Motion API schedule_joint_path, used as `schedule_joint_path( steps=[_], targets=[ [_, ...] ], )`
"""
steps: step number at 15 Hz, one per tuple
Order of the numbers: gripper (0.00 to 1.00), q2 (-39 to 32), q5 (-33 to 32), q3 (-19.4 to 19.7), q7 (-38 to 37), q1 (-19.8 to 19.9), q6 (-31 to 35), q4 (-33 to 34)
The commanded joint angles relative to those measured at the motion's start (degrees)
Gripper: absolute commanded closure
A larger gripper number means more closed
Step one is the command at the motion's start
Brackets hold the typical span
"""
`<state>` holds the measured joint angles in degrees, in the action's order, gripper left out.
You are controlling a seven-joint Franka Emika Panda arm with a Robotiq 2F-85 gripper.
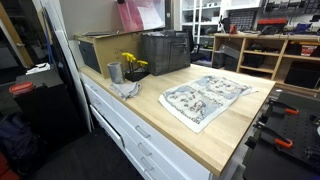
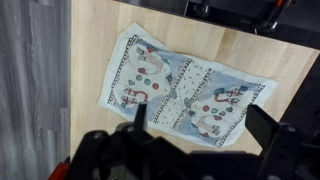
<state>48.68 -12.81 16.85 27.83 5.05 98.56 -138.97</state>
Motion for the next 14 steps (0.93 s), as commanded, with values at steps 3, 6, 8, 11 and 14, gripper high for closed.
schedule_joint_path(
  steps=[3, 6, 8, 11, 14],
  targets=[
    [0.0, 0.04, -0.25, 0.29, -0.29, -0.52, -0.24, 0.19],
    [0.0, 0.21, -0.26, -0.33, -0.81, -0.61, -0.31, -1.19],
    [0.0, -1.55, 0.67, -1.15, -3.9, -0.66, 1.18, -1.56],
    [0.0, -5.23, 2.91, -3.32, -8.95, -1.76, 3.16, -1.73],
    [0.0, -11.41, 5.95, -6.49, -15.04, -2.82, 7.27, -0.56]
  ],
)
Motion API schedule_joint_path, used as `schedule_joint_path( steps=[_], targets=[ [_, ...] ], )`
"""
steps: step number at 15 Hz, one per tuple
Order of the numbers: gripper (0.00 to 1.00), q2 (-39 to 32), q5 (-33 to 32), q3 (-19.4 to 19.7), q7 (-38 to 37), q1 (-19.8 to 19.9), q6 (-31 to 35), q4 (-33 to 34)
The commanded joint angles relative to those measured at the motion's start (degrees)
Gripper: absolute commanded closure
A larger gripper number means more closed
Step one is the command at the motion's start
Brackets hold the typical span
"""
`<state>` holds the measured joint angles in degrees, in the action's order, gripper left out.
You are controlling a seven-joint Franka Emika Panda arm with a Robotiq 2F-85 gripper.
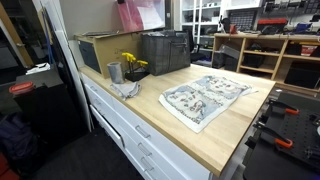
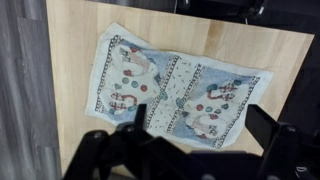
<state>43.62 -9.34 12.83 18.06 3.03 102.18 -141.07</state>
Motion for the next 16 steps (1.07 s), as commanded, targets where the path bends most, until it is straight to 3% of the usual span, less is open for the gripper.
schedule_joint_path(
  steps=[1, 4, 9, 13, 14, 16],
  targets=[
    [0.0, -8.65, 3.49, -3.31, -6.93, -1.02, 5.12, 2.0],
    [0.0, -14.94, 6.25, -6.25, -11.44, -1.39, 9.29, 3.57],
    [0.0, -24.76, 5.38, -11.16, -20.32, -0.8, 13.43, 7.92],
    [0.0, -31.38, 5.98, -11.39, -21.89, -0.83, 13.67, 11.62],
    [0.0, -28.16, 5.56, -11.44, -20.72, -1.09, 14.11, 8.59],
    [0.0, -29.7, 5.55, -11.42, -20.7, -1.11, 14.12, 9.13]
  ],
)
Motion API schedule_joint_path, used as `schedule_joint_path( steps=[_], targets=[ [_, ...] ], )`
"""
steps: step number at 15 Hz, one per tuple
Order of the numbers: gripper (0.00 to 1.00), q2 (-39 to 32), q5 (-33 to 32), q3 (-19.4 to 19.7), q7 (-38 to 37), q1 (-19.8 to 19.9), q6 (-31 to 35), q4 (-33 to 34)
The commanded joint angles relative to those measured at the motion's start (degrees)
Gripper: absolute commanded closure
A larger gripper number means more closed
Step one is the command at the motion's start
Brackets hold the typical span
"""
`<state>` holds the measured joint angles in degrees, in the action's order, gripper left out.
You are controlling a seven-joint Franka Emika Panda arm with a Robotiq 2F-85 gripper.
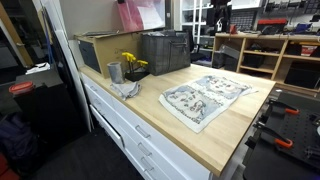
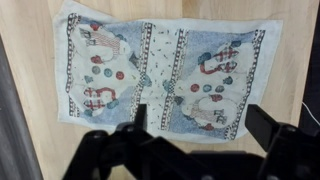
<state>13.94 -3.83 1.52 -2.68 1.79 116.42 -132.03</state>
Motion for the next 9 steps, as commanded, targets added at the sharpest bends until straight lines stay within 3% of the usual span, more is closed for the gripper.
schedule_joint_path(
  steps=[1, 9],
  targets=[
    [0.0, -0.01, 0.04, -0.11, 0.04, 0.12, -0.11, 0.09],
    [0.0, -4.36, -2.86, 0.6, -1.17, 1.86, 2.76, 0.77]
  ],
)
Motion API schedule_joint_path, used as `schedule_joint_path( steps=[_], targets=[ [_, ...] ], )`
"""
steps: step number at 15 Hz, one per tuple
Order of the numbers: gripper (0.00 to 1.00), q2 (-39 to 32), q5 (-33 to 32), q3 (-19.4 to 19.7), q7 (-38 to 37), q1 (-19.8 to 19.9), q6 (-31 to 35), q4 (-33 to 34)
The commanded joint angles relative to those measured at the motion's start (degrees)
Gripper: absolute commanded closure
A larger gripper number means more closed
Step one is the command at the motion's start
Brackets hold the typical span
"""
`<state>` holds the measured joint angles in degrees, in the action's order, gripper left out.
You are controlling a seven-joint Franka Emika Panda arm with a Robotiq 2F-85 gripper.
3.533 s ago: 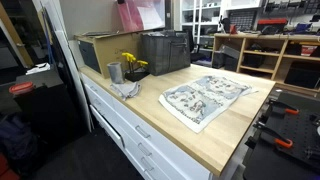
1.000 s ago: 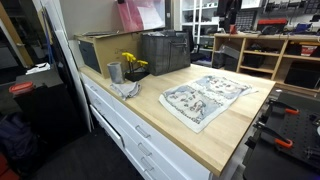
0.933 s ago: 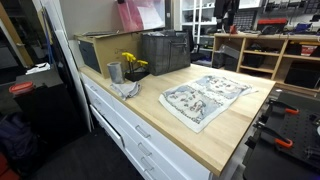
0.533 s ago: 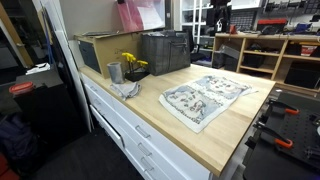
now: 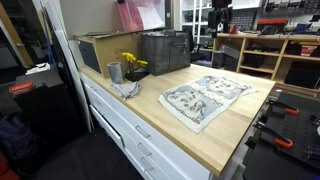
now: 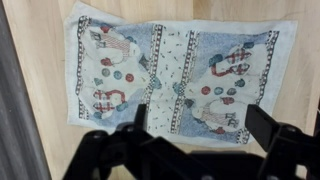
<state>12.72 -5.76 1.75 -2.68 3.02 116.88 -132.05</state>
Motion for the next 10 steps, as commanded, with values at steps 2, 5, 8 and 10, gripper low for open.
schedule_joint_path(
  steps=[2, 5, 8, 10],
  targets=[
    [0.0, -6.45, 0.38, 0.68, -0.17, 0.48, 4.56, 1.45],
    [0.0, -11.94, 2.21, 0.23, -0.06, -0.33, 8.77, 3.06],
    [0.0, -17.6, 1.9, -0.44, -0.81, -1.18, 12.29, 4.99],
    [0.0, -21.32, 1.55, -0.79, -0.79, -1.8, 14.19, 6.5]
  ],
)
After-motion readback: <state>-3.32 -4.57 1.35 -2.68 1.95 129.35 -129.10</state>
